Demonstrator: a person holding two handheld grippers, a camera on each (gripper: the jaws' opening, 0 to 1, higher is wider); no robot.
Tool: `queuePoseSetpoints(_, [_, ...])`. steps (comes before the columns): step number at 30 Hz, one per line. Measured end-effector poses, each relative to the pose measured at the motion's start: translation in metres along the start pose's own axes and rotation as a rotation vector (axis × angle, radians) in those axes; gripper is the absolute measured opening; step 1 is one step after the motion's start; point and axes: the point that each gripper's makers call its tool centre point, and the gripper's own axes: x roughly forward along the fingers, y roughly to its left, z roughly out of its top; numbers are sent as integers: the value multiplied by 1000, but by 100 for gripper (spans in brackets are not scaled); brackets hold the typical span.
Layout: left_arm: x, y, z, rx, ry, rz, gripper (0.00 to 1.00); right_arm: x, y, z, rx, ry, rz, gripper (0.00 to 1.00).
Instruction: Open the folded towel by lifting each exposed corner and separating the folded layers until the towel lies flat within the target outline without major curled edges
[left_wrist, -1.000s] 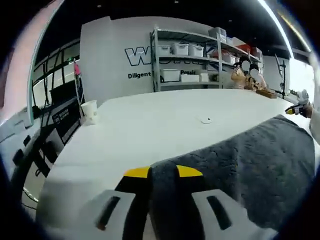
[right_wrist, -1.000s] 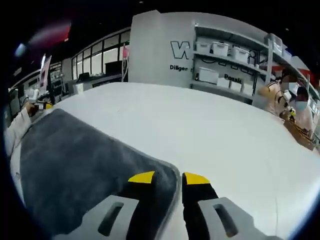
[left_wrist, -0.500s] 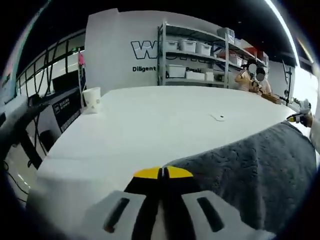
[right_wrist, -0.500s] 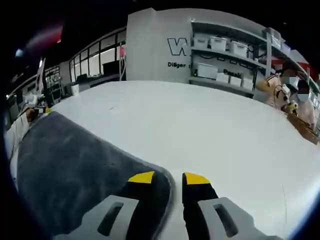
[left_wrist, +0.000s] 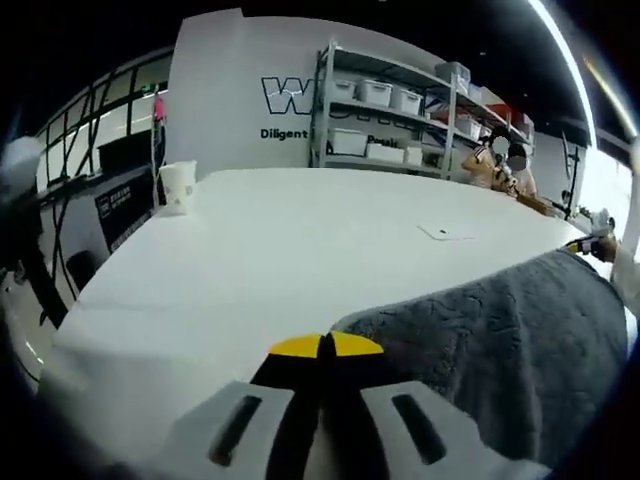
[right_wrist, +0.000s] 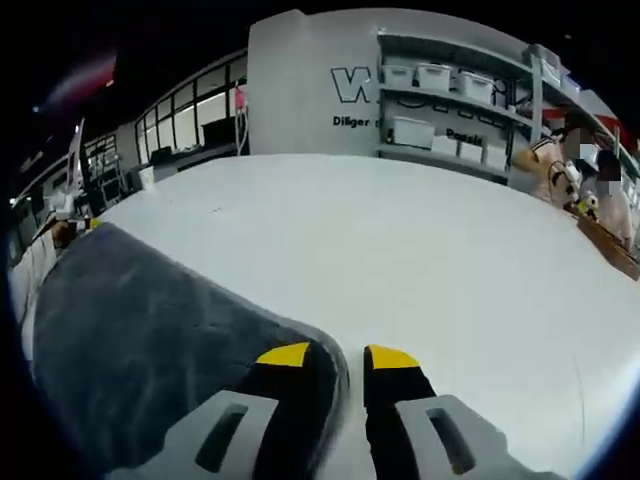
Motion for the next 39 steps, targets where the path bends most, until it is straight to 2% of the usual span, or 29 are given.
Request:
queuePoseSetpoints(3, [0, -3, 0, 46, 0, 1, 0, 4, 4, 1, -22, -11, 17, 2])
queuePoseSetpoints(5, [0, -4, 1, 99, 5, 11, 0, 4, 7, 1, -35, -8, 10, 1])
queuePoseSetpoints(7, [0, -7, 0, 112, 11, 2, 0, 5, 6, 2, -39, -8, 9, 0])
queuePoseSetpoints(9, [-1, -10, 0, 75, 14, -29, 0, 6, 6, 2, -40, -8, 10, 0])
queuePoseSetpoints(13, [-2, -2, 0, -29, -4, -11, 6, 5, 7, 1, -38, -15, 16, 0])
queuePoseSetpoints(16, [-3, -3, 0, -38, -17, -29, 9, 4, 6, 0, -29, -21, 18, 0])
queuePoseSetpoints(18, [-2, -7, 0, -81, -25, -64, 9, 3, 7, 0, -31, -22, 19, 0])
queuePoseSetpoints(22, [-2, -9, 2, -91, -35, -75, 15, 3, 7, 0, -30, -23, 18, 0])
queuePoseSetpoints(24, [0, -11, 2, -94, -36, -92, 12, 3, 8, 0, -34, -23, 18, 0])
queuePoseSetpoints(25, [1, -15, -3, -84, -14, -102, 10, 2, 8, -1, -35, -23, 18, 0])
queuePoseSetpoints(26, [2, -13, -1, -55, -31, -91, 8, 3, 7, 0, -35, -23, 18, 0])
queuePoseSetpoints(32, [2, -10, -1, 4, -29, -67, 4, 2, 6, -1, -32, -27, 17, 0])
queuePoseSetpoints(34, [3, -10, -1, 61, -19, -56, 4, 2, 7, -1, -34, -27, 16, 0])
queuePoseSetpoints(39, [2, -11, -1, 84, -14, -43, 3, 1, 8, -1, -40, -26, 11, 0])
